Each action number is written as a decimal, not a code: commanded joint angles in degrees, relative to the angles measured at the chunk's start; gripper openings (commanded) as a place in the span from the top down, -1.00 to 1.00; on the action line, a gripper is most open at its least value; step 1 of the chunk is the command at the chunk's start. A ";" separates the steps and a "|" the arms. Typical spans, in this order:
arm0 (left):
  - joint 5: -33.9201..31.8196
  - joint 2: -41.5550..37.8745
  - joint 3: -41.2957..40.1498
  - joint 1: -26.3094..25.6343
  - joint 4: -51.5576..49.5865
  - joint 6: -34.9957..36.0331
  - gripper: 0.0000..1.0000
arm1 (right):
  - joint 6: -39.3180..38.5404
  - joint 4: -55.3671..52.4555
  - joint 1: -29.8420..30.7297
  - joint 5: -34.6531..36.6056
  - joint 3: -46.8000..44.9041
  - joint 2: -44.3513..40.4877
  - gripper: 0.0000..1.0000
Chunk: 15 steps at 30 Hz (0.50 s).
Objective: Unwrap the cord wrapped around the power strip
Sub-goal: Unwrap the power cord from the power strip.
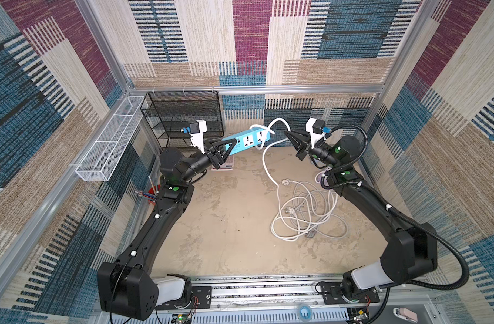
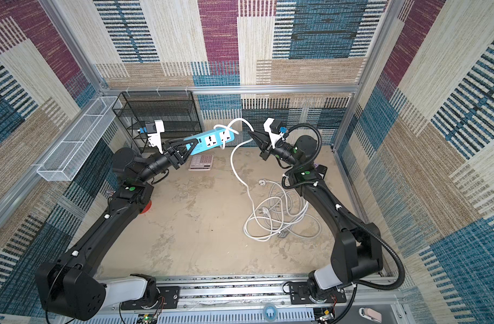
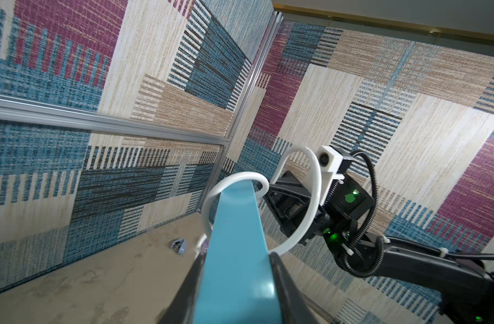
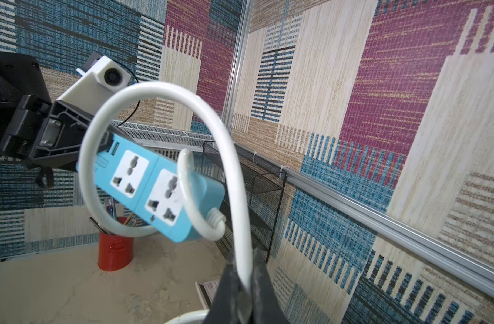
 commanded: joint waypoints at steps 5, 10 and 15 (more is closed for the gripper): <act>-3.79 -0.47 0.20 0.76 -2.46 4.06 1.00 | -6.53 -11.05 5.92 -4.72 -5.11 -8.87 1.00; -3.94 -0.56 0.13 1.11 -2.38 3.99 1.00 | -8.04 -17.10 10.68 -6.03 -6.23 -9.15 1.00; -3.81 -1.02 0.22 1.20 -2.29 3.94 1.00 | -8.13 -18.82 13.98 -6.43 -8.51 -5.78 1.00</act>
